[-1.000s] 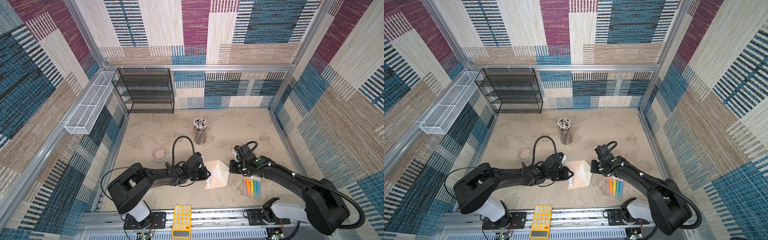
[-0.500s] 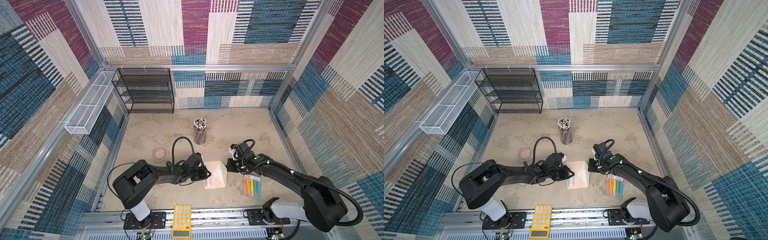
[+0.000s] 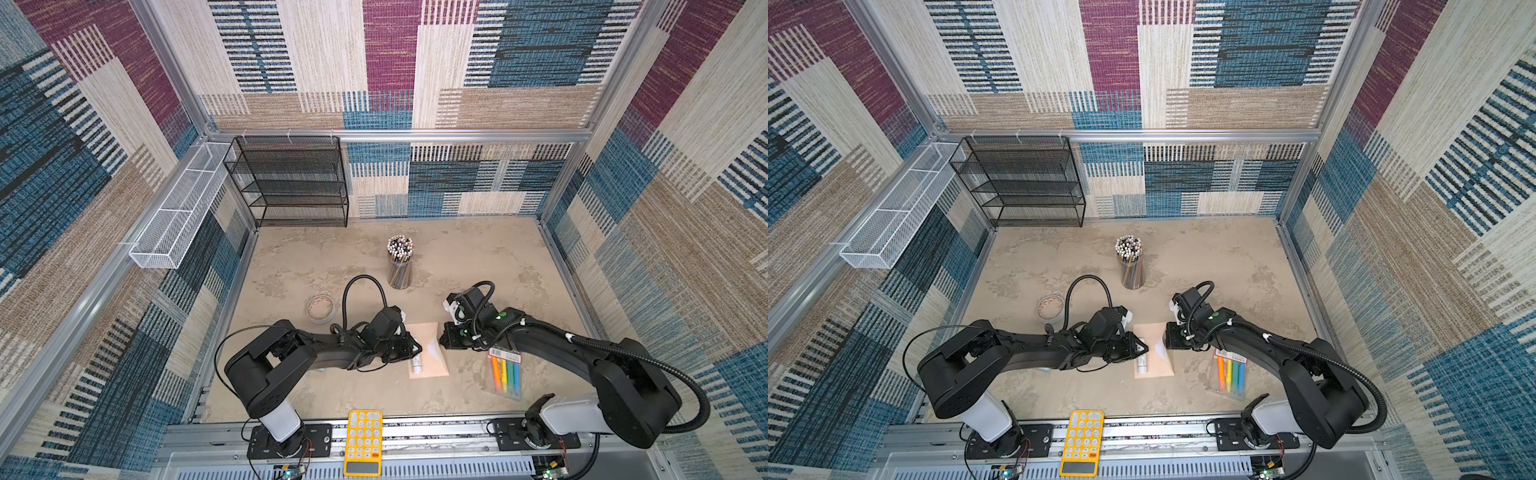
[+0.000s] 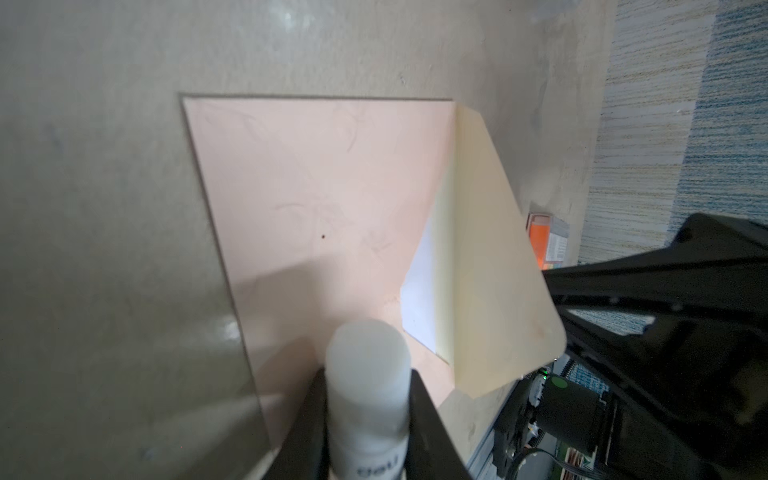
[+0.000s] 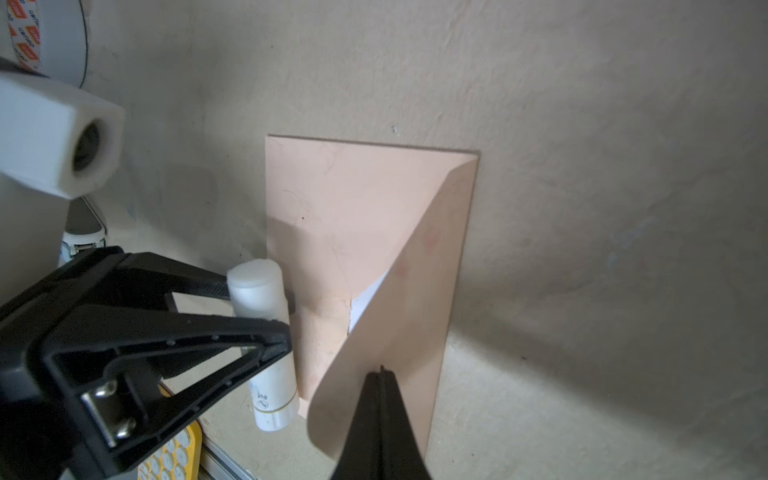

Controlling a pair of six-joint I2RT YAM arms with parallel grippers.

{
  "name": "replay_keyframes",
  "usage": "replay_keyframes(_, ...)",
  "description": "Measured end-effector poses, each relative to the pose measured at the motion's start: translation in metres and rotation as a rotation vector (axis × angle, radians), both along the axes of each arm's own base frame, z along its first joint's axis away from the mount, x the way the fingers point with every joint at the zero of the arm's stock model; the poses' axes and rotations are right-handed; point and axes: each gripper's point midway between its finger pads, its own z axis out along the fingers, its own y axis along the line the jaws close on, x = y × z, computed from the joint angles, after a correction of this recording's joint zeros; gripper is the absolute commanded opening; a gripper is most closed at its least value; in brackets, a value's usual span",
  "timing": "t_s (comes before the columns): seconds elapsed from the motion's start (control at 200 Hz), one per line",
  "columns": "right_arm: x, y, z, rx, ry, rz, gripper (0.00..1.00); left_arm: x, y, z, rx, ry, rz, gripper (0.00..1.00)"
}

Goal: Place the letter into the envelope and seal it
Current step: 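Fold the cream envelope flap down over the envelope with the right gripper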

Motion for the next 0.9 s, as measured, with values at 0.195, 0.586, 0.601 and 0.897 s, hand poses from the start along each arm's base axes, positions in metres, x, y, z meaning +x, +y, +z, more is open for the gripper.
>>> replay_keyframes(0.195, -0.001, 0.007, -0.007, -0.003, 0.022, 0.006, 0.03, 0.000, 0.002, 0.000, 0.004, 0.004, 0.004, 0.03)
replay_keyframes(0.586, 0.003, 0.022, -0.017, -0.082, 0.053, 0.015, 0.03, -0.002, 0.005, 0.000, 0.005, 0.007, 0.004, 0.02)
replay_keyframes(0.601, 0.002, 0.022, -0.018, -0.086, 0.057, 0.017, 0.03, -0.002, 0.005, 0.000, 0.005, 0.007, 0.004, 0.02)
replay_keyframes(0.897, -0.003, 0.034, -0.032, -0.158, 0.106, 0.035, 0.03, -0.003, 0.005, 0.000, 0.003, 0.009, 0.001, 0.02)
